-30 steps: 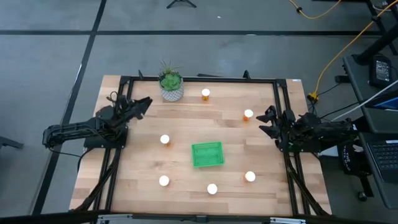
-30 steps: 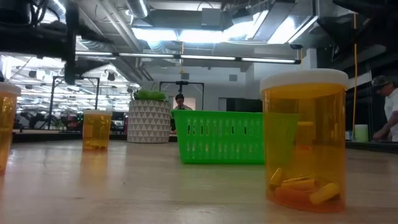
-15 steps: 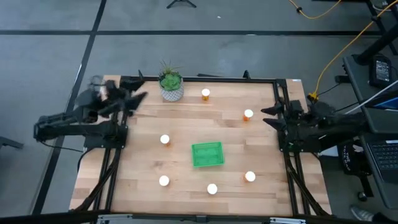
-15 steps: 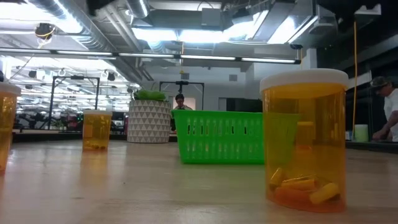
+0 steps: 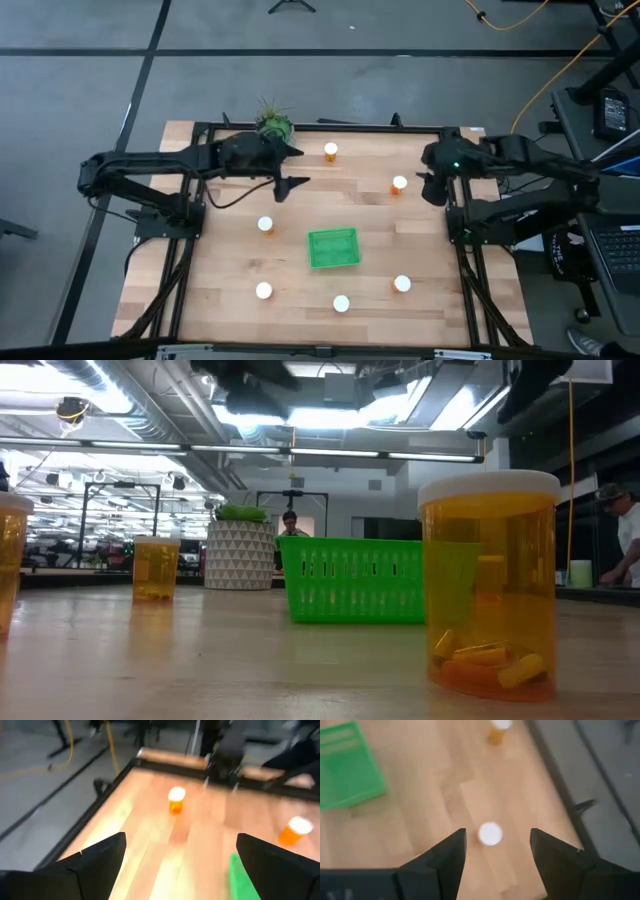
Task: Pick and place pill bottles into a basket
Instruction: Put the orange pill bottle into the green bin
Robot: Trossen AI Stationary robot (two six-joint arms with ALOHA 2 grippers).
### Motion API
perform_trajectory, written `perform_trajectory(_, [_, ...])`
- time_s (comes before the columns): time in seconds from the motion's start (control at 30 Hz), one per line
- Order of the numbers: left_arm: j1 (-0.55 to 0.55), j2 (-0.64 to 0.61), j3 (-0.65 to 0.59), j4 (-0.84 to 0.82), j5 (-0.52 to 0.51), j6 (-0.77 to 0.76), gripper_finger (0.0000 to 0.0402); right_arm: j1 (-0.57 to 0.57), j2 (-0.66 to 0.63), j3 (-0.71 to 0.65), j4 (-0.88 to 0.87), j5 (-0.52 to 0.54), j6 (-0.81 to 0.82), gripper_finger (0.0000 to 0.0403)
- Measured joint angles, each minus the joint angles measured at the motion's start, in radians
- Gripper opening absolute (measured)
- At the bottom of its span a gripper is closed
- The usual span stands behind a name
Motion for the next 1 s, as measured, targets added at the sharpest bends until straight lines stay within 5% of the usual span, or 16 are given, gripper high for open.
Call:
perform_trajectory(0.2, [-0.035,-0.026,0.000,-0.158,-0.027,-0.065,0.0373,-0.135,0.008,-0.090,0.065,-0.197,-0.079,0.0268])
perform_trajectory(0.43, [-0.080,-0.149,0.001,-0.292,-0.182,-0.139,0.0373,-0.207,0.048,-0.258,0.218,-0.215,-0.092,0.0367])
perform_trajectory(0.73, [-0.105,-0.386,-0.129,-0.003,-0.268,-0.105,0.0373,-0.224,0.120,-0.304,0.461,-0.226,-0.123,0.0386])
perform_trajectory(1.0, [-0.103,-0.557,-0.356,0.146,-0.313,-0.194,0.0373,-0.268,0.123,-0.304,0.411,-0.288,-0.102,0.0386])
